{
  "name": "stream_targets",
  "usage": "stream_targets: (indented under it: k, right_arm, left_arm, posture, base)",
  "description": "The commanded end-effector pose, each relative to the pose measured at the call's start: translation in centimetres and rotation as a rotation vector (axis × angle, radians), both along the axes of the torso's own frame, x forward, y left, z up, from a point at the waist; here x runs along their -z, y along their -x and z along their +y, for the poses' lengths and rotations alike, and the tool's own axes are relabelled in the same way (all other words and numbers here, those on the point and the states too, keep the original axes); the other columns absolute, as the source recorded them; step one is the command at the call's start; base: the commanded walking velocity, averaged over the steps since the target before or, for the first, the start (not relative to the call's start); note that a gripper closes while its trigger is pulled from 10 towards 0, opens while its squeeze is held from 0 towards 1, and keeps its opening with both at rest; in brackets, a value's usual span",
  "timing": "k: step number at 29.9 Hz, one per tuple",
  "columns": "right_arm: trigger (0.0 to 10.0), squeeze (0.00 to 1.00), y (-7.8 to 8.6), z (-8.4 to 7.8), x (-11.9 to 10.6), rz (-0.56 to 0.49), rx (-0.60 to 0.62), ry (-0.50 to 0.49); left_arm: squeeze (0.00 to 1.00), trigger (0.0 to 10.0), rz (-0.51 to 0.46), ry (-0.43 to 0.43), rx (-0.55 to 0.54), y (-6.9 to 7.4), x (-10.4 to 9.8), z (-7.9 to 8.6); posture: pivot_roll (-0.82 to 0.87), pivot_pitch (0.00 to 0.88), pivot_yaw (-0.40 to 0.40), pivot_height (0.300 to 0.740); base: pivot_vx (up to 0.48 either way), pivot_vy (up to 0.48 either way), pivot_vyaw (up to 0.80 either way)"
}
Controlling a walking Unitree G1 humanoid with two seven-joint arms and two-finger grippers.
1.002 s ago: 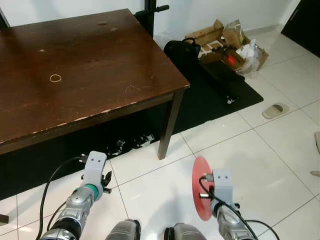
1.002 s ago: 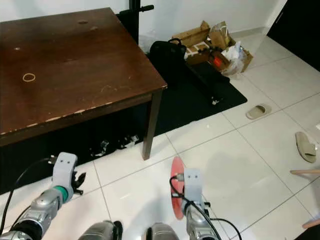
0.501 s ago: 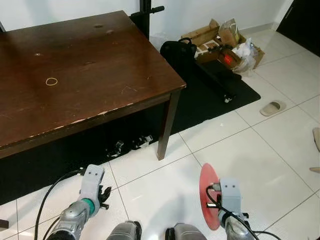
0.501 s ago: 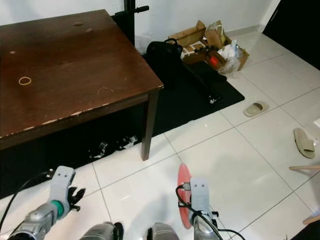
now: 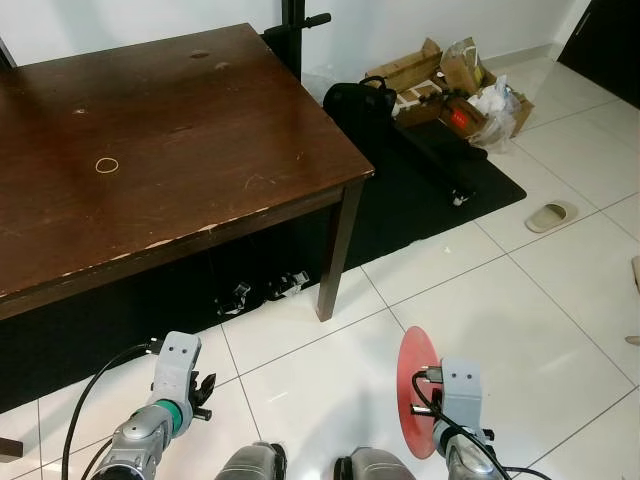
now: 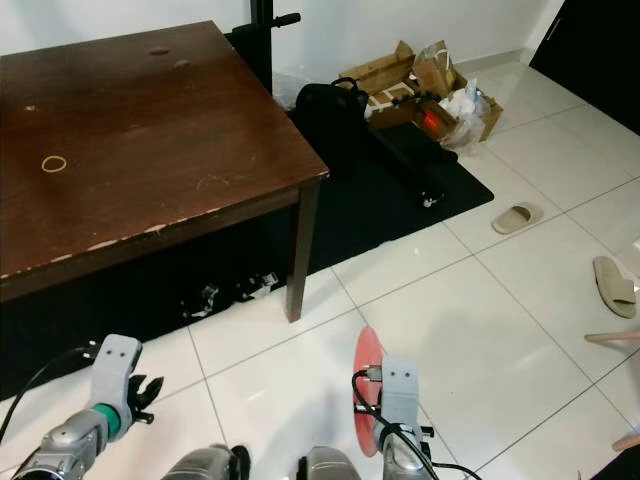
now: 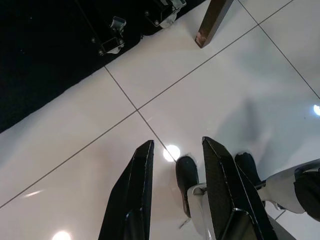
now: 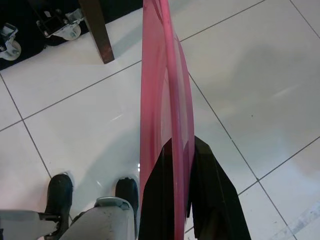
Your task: Setting the table
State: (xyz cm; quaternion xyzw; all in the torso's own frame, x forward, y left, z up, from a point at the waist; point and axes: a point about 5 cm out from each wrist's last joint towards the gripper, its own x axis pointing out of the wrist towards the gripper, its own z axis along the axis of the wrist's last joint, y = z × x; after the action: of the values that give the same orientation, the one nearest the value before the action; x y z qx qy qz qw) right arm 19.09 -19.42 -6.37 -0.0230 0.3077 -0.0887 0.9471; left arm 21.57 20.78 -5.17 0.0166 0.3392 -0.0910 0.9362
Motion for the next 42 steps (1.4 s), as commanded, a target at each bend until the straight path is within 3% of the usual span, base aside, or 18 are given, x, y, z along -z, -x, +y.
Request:
stream_targets:
  k: [1, 42]
  right_arm:
    - [10.0, 0.00, 0.02, 0.00, -0.05, -0.009, 0.013, -0.003]
    - [10.0, 0.00, 0.10, 0.33, 0.02, -0.006, 0.000, -0.004]
  left_arm:
    - [0.00, 10.0, 0.016, -0.002, -0.002, 0.50, 0.35, -0.06]
    - [0.00, 10.0, 0.012, 0.003, -0.034, 0.69, 0.63, -0.76]
  posture:
    - [-0.07, 0.005, 0.047, 0.740]
    - [-0.07, 0.014, 0.032, 0.740]
  base:
    - [0.000, 0.000, 0.00]
    - [0.000, 0.000, 0.00]
